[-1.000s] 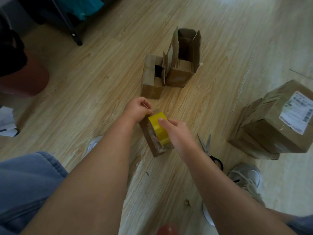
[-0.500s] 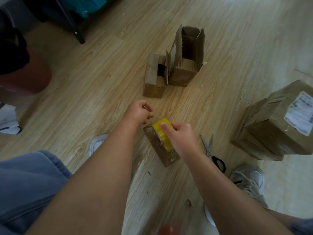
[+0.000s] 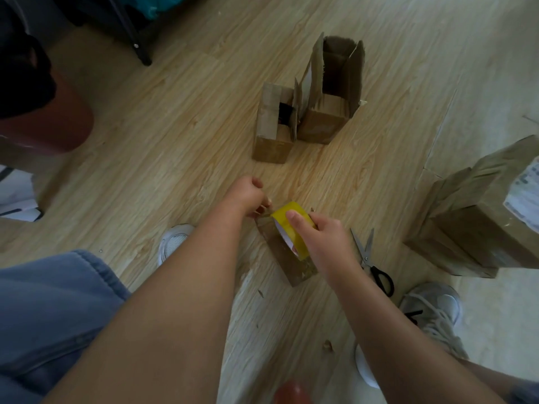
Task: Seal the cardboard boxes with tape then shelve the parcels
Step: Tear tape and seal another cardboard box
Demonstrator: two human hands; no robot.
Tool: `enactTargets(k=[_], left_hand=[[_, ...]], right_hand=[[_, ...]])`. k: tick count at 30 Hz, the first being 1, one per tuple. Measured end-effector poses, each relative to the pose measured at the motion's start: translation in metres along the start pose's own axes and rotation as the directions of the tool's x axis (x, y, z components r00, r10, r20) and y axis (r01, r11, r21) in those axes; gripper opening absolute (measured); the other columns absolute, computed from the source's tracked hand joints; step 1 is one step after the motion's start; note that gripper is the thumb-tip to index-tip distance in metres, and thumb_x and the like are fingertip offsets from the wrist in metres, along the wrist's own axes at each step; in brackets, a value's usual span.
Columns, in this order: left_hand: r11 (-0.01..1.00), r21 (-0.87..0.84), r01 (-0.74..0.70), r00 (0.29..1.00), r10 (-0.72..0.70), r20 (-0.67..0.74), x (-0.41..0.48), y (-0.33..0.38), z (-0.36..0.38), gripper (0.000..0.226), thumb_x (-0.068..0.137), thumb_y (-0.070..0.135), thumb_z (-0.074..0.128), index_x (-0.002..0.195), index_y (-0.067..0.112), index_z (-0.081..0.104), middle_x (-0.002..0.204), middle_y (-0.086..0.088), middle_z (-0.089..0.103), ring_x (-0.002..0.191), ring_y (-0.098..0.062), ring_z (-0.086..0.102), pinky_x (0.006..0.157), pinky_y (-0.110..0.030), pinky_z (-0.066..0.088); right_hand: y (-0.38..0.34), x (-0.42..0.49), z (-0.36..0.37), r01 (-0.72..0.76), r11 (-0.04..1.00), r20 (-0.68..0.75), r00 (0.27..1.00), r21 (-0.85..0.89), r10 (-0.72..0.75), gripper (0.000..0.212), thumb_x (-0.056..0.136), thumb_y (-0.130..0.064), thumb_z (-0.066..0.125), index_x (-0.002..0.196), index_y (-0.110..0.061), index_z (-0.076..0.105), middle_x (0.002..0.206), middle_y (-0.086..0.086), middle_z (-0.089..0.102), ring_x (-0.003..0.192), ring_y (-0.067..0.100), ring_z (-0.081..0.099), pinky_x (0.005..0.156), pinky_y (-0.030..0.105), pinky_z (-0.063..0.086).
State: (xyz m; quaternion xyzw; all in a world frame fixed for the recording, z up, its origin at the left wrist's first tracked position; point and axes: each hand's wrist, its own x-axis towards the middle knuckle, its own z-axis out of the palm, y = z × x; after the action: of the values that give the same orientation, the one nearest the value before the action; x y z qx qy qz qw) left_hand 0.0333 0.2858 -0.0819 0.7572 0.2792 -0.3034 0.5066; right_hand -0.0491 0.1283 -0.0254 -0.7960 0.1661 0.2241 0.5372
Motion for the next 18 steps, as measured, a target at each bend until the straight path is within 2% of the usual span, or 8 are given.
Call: enactTargets(k=[2,5,8,10,13,14,16,18], left_hand=[[0.999,0.034,-0.001,0.999,0.002,-0.035,0.001,-0.002,0.001,0.034,0.085,-0.001,0.069,0.11,0.013,0.052,0.095,-0.015,0.067,0.082,-0.027,0.066,0.061,-0.03,0.051],[0.997,0.071,-0.018,0.994,0.025,-0.105,0.004,-0.007,0.005,0.032,0.08,0.003,0.075,0.103,0.014,0.056,0.1,-0.013,0.067,0.093,-0.029,0.067,0.077,-0.037,0.058],[0.995,0.1,0.009,0.993,0.003,-0.116,0.008,-0.01,0.007,0.029,0.078,0.004,0.075,0.099,0.015,0.058,0.099,-0.01,0.065,0.098,-0.028,0.065,0.089,-0.038,0.055],[0.997,0.062,0.034,0.996,-0.029,-0.089,0.009,-0.01,0.009,0.026,0.08,0.0,0.071,0.101,0.012,0.061,0.097,-0.011,0.064,0.097,-0.029,0.065,0.084,-0.033,0.054],[0.998,-0.015,0.06,0.998,-0.06,-0.018,0.008,-0.01,0.01,0.028,0.084,-0.005,0.066,0.11,0.007,0.063,0.08,-0.006,0.061,0.07,-0.017,0.058,0.055,-0.021,0.045],[0.997,-0.03,0.068,0.998,-0.068,-0.01,0.007,-0.011,0.01,0.025,0.084,-0.004,0.067,0.106,0.009,0.063,0.076,-0.004,0.058,0.064,-0.013,0.053,0.047,-0.019,0.041],[0.996,-0.046,0.074,0.997,-0.075,-0.022,0.008,-0.015,0.01,0.02,0.083,-0.002,0.069,0.089,0.013,0.06,0.072,-0.002,0.056,0.062,-0.011,0.051,0.043,-0.019,0.038],[0.999,-0.037,0.038,0.997,-0.04,-0.06,0.009,-0.018,0.012,0.021,0.08,-0.004,0.07,0.076,0.015,0.061,0.069,-0.002,0.058,0.064,-0.014,0.053,0.049,-0.02,0.038]], right_hand=[[-0.003,0.001,0.001,-0.006,1.0,0.011,1.0,0.0,0.006,0.046,0.095,-0.043,0.064,0.058,-0.017,0.052,0.052,-0.003,0.055,0.042,0.001,0.051,0.042,0.015,0.038],[-0.008,0.004,0.003,-0.013,1.0,0.01,1.0,0.009,0.013,0.048,0.094,-0.042,0.065,0.057,-0.016,0.051,0.046,-0.007,0.051,0.037,-0.001,0.047,0.039,0.013,0.035],[-0.011,0.007,0.007,-0.017,0.999,0.0,1.0,0.031,0.017,0.047,0.093,-0.041,0.067,0.058,-0.015,0.05,0.043,-0.01,0.045,0.035,-0.002,0.043,0.038,0.013,0.033],[-0.009,0.008,0.009,-0.011,0.999,-0.006,1.0,0.048,0.011,0.048,0.094,-0.04,0.067,0.056,-0.016,0.048,0.041,-0.013,0.041,0.036,-0.002,0.042,0.038,0.013,0.033],[-0.007,0.008,0.009,0.004,0.997,-0.009,1.0,0.073,-0.003,0.046,0.094,-0.039,0.066,0.058,-0.016,0.051,0.042,-0.013,0.043,0.038,0.0,0.044,0.039,0.014,0.036],[-0.007,0.008,0.008,0.008,0.997,-0.008,1.0,0.075,-0.007,0.045,0.095,-0.039,0.066,0.058,-0.015,0.053,0.042,-0.012,0.044,0.038,0.0,0.045,0.04,0.014,0.036],[-0.007,0.008,0.008,0.018,0.997,-0.007,1.0,0.074,-0.018,0.045,0.095,-0.037,0.066,0.058,-0.015,0.052,0.041,-0.013,0.043,0.037,-0.001,0.044,0.04,0.013,0.035],[-0.006,0.008,0.008,0.024,0.997,-0.01,1.0,0.076,-0.024,0.046,0.096,-0.036,0.065,0.058,-0.015,0.051,0.04,-0.015,0.042,0.037,-0.002,0.043,0.04,0.013,0.034]])
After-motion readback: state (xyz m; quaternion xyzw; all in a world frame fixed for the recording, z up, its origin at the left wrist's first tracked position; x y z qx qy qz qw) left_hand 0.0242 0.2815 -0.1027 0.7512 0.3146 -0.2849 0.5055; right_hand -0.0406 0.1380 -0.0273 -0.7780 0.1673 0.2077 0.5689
